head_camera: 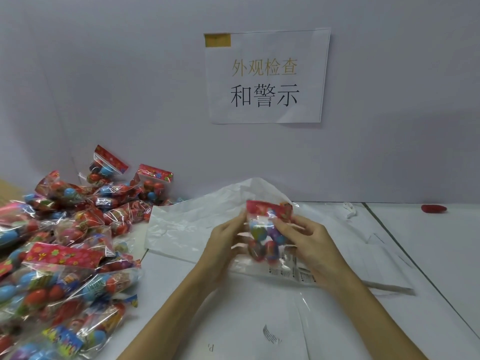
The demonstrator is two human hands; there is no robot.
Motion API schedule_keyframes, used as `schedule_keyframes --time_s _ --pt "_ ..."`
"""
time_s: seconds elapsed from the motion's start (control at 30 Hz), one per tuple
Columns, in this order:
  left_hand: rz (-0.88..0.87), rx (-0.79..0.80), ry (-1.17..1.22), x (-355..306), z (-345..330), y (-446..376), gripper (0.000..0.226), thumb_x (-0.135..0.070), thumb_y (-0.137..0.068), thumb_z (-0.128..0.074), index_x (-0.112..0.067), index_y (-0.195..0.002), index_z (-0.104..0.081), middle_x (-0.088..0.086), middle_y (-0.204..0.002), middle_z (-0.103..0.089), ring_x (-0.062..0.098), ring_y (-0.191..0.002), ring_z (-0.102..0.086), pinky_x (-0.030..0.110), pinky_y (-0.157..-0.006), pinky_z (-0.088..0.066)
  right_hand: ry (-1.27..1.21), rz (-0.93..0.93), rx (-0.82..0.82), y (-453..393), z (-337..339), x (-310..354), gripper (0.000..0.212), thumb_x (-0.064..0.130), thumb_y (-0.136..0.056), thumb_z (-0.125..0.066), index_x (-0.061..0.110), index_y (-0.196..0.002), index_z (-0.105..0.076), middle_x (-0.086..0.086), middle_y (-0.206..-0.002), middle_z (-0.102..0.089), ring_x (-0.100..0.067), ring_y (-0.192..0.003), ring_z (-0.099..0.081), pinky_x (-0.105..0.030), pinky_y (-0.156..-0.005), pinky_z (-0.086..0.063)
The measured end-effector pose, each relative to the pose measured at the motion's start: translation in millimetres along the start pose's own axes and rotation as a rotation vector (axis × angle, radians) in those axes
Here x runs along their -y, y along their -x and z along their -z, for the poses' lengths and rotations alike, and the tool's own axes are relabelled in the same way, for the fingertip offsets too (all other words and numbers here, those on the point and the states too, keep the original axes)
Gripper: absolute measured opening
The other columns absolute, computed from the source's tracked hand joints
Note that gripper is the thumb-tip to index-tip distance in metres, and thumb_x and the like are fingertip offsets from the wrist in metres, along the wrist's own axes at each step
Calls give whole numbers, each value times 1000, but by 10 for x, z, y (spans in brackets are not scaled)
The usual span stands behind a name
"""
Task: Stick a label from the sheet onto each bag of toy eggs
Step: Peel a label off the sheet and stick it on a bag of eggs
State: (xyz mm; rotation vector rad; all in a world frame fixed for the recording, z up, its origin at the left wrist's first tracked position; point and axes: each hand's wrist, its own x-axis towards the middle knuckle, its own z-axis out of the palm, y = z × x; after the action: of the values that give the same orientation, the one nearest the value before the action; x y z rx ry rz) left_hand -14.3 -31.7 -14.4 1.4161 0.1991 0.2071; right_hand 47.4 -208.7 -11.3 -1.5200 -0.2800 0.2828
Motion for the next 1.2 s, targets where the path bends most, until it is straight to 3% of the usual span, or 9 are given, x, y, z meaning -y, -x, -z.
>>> schedule_keyframes --time_s 0.1,0.37,0.47,0.57,0.63,0.73,0.93,1.1,1.2 --pt "9 58 -2 45 -28 12 46 -52 -88 -71 -11 -105 -80 12 -103 -80 28 -94 -79 29 -72 -62 41 -46 0 1 -40 -14 44 56 -90 -67 19 -110 -80 -2 -101 -81 -23 -95 -79 -45 -86 -65" --pt "-121 -127 21 100 -67 -43 42 -53 -81 -69 -17 -98 -82 5 -95 -81 25 -87 -80 29 -69 -64 -142 -116 71 -14 -69 -6 47 52 -101 -55 13 -109 -79 -12 -104 -80 -30 -98 -78 -42 -82 -63" --pt "-136 -266 43 110 -14 -65 43 -51 -87 -68 -15 -108 -77 4 -93 -81 25 -83 -80 29 -65 -64 -95 -36 197 7 -46 -18 36 45 -98 -64 16 -111 -80 -10 -105 -80 -26 -95 -78 -34 -78 -62" --pt "-156 -371 -11 74 39 -92 44 -56 -92 -64 -23 -121 -57 3 -99 -77 22 -75 -78 27 -61 -62 -53 50 78 -9 -75 -63 31 31 -95 -72 13 -120 -73 -3 -99 -81 -20 -91 -79 -25 -69 -62" --pt "-155 -247 -105 91 56 -92 50 -62 -89 -64 -33 -125 -49 3 -113 -72 18 -83 -78 25 -68 -62 -28 100 37 -18 -80 -67 31 32 -98 -69 14 -123 -73 0 -99 -81 -21 -90 -79 -28 -71 -63" --pt "-139 -8 -230 122 7 -60 50 -73 -89 -60 -45 -131 -56 -4 -124 -71 6 -106 -72 23 -87 -57 -148 152 248 15 -88 -47 32 30 -107 -54 16 -129 -73 -10 -114 -78 -28 -106 -75 -35 -85 -62" --pt "187 112 292 -23 6 -99 89 -84 -80 -24 -24 -131 -67 1 -131 -73 22 -130 -63 37 -114 -41 210 376 216 42 -88 -45 38 12 -103 -63 37 -131 -71 9 -119 -73 -14 -108 -70 -27 -90 -59" --pt "245 235 559 -3 47 -35 59 -44 -102 -51 1 -140 -57 23 -144 -60 39 -141 -52 35 -105 -43 376 491 156 49 -113 -99 50 12 -95 -75 46 -131 -70 18 -105 -62 -11 -96 -66 -17 -85 -54" --pt "262 211 617 21 45 -36 63 -43 -102 -46 3 -145 -53 27 -150 -53 38 -142 -49 33 -99 -31 426 539 117 38 -126 -124 48 12 -94 -76 41 -132 -70 12 -110 -64 -11 -100 -67 -17 -83 -55"
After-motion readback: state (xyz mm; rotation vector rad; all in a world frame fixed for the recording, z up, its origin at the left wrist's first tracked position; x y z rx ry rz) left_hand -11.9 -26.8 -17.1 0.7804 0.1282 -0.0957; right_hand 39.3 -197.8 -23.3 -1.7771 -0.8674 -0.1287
